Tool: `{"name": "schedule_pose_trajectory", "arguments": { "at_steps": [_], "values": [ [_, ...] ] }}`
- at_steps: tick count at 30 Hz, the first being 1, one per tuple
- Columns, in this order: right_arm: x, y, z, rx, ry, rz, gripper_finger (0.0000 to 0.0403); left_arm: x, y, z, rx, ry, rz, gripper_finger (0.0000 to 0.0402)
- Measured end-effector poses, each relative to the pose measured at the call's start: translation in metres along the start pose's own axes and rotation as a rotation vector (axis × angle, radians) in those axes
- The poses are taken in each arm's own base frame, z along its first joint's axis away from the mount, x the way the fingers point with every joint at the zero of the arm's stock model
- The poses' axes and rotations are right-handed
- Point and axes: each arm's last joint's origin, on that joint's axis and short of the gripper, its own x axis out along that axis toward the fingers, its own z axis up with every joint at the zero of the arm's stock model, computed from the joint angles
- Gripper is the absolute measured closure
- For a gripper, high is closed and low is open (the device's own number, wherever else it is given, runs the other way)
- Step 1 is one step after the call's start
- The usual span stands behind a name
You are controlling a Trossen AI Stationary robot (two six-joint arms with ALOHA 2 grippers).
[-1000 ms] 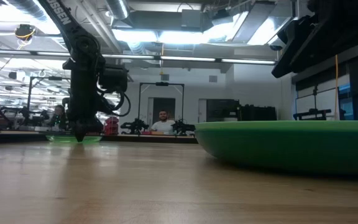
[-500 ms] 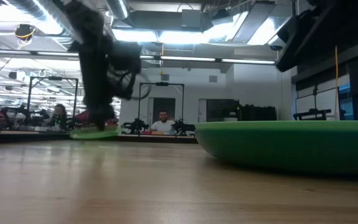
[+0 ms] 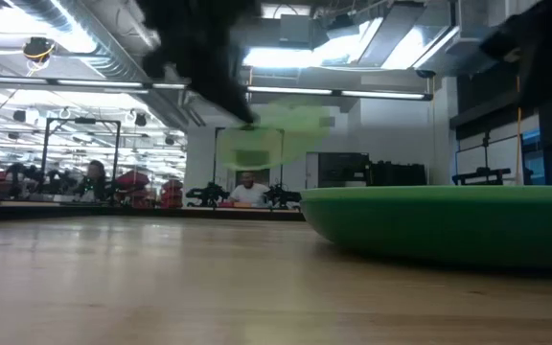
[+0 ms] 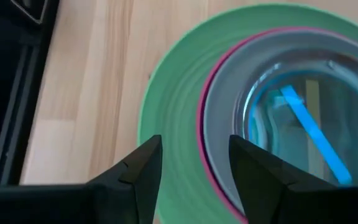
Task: Stack plastic plates
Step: Stack the light green plate on the light blue plate
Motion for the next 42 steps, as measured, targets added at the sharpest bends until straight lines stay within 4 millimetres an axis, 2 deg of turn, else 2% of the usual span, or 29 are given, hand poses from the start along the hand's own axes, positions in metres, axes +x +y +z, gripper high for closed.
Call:
{"name": "schedule_pose_trajectory", "arguments": {
  "at_steps": [6,10,15,22,30,37,42],
  "values": [
    [-0.013,0.013,-0.021,0.008,0.003,-0.099,0.0226,-0.014,-0.036,0.028,0.112,-0.294,-0.17,0.04],
    [-0.024,0.017,-0.032,0.04,-0.006,-0.142,0.0226,-0.002,-0.053,0.038,0.15,-0.391,-0.193,0.0401],
    [-0.039,0.021,-0.041,0.069,-0.053,-0.175,0.0226,0.025,-0.068,0.045,0.174,-0.487,-0.182,0.0401],
    [-0.045,0.021,-0.043,0.071,-0.117,-0.222,0.0226,0.057,-0.073,0.044,0.145,-0.507,-0.155,0.0401],
    [-0.044,0.019,-0.042,0.069,-0.137,-0.243,0.0226,0.082,-0.075,0.037,0.139,-0.479,-0.158,0.0395],
    [-0.044,0.02,-0.041,0.079,-0.142,-0.238,0.0226,0.086,-0.072,0.035,0.131,-0.467,-0.142,0.0333],
    [-0.044,0.02,-0.041,0.081,-0.145,-0.238,0.0226,0.078,-0.078,0.035,0.147,-0.435,-0.105,0.0292]
  ]
}}
